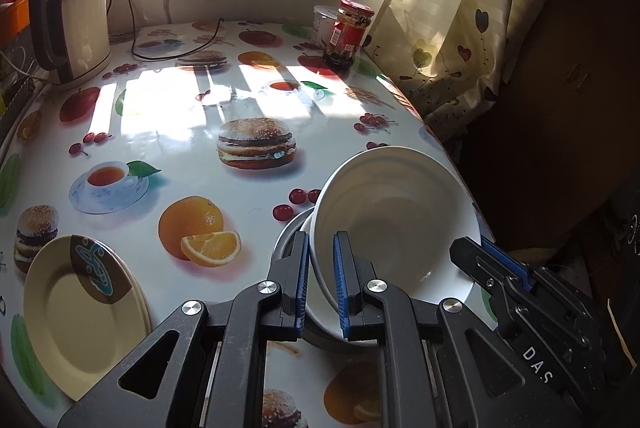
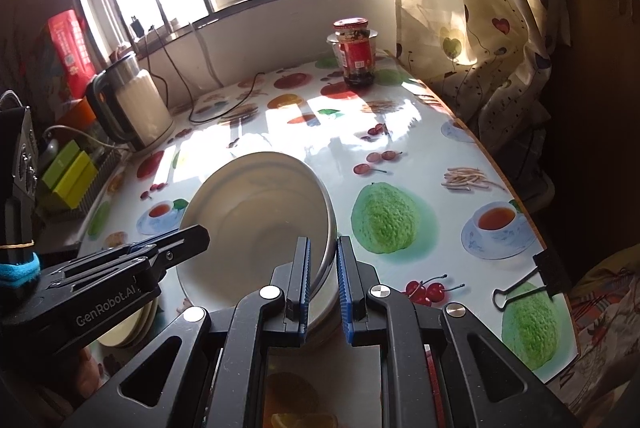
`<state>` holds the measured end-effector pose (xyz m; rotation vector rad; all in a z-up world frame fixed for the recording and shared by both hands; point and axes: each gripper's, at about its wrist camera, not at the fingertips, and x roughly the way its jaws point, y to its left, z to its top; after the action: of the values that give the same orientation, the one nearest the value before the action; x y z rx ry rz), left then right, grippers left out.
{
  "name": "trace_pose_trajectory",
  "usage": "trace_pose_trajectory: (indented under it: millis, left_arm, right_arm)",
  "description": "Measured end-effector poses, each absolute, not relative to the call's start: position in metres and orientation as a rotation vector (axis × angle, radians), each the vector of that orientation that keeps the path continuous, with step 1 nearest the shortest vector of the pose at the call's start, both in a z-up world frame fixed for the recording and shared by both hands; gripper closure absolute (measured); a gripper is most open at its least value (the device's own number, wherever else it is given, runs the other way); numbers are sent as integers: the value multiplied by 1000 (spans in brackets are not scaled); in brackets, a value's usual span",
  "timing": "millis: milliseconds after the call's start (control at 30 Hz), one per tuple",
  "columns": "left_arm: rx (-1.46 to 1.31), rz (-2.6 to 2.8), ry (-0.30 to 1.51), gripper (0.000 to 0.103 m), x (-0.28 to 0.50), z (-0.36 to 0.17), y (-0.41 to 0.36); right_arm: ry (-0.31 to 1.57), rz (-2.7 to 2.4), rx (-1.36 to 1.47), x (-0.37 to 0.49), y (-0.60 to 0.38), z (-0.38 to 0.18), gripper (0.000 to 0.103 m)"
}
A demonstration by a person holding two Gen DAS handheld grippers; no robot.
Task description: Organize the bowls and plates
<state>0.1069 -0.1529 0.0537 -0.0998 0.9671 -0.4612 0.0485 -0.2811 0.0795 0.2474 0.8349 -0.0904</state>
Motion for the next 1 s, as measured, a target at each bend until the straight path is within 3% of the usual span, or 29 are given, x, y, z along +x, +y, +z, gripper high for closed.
trace_pose_trajectory:
  millis: [1000]
  left_arm:
    - [-93,-444,1005,90,107,41,-150]
  right_arm:
    - [871,-84,254,48,-278,63,90]
